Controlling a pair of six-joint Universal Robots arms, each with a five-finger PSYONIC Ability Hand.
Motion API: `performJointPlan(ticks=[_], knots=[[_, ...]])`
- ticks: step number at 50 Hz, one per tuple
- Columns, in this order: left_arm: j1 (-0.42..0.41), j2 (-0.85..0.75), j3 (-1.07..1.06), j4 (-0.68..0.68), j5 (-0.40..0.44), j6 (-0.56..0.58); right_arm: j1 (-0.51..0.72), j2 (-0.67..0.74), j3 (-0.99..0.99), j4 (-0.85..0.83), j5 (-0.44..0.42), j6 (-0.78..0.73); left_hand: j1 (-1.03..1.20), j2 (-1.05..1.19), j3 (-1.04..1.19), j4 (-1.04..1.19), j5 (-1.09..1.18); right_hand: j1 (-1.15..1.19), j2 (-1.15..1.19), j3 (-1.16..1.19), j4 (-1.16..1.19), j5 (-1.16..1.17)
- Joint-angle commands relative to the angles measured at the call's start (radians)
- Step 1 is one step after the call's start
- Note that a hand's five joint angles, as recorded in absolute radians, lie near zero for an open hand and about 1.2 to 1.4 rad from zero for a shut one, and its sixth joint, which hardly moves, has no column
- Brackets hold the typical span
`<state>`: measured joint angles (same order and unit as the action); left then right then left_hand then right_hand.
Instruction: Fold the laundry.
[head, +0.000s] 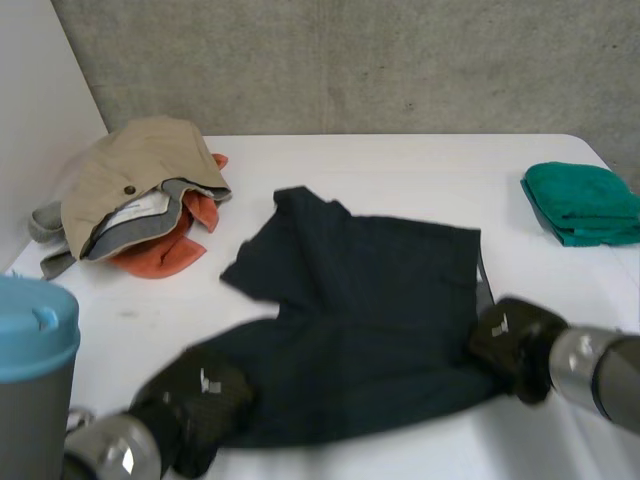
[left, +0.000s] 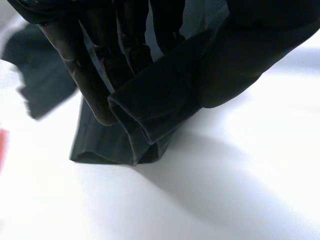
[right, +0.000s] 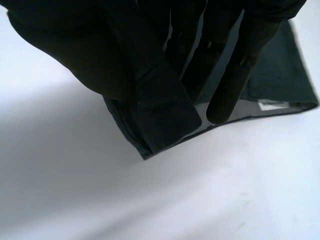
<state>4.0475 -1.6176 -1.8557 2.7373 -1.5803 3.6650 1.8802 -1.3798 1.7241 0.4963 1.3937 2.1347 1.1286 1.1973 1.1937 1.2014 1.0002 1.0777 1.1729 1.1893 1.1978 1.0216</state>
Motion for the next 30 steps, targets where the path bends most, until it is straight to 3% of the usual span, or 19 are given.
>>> performJointPlan(ticks=[1,9,13,21,27,29,30], knots=[[-0.052,-0.025,0.084,0.078,0.003,0.004,0.001,-0.021,0.031,-0.001,0.002,-0.075,0.268,0.199,0.203,0.195,0.221,0.319,0.223,0.207,0.198,0.200],[0.073,-0.250,0.311,0.451,0.003,0.010,0.004,0.113,-0.113,-0.201,0.068,0.086,0.268,0.199,0.203,0.195,0.221,0.319,0.223,0.207,0.198,0.200],[0.091,-0.413,0.468,0.608,0.002,0.061,0.013,0.154,-0.179,-0.365,0.103,0.120,0.268,0.199,0.203,0.195,0.221,0.319,0.223,0.207,0.198,0.200],[0.120,-0.707,0.737,0.781,0.003,0.248,0.013,0.373,-0.329,-0.665,0.108,0.117,0.268,0.199,0.203,0.195,0.221,0.319,0.223,0.207,0.198,0.200],[0.119,-0.876,0.891,0.832,0.000,0.283,0.016,0.531,-0.466,-0.785,0.107,0.116,0.268,0.199,0.203,0.195,0.221,0.319,0.223,0.207,0.198,0.200],[0.111,-0.912,0.924,0.841,0.002,0.285,0.016,0.596,-0.515,-0.829,0.116,0.119,0.158,0.089,0.092,0.085,0.111,-0.589,-0.684,-0.700,-0.709,-0.707],[0.110,-0.917,0.928,0.844,0.002,0.283,0.016,0.608,-0.526,-0.834,0.119,0.120,-0.192,-0.261,-0.257,-0.265,-0.238,-0.903,-0.998,-1.015,-1.023,-1.022]])
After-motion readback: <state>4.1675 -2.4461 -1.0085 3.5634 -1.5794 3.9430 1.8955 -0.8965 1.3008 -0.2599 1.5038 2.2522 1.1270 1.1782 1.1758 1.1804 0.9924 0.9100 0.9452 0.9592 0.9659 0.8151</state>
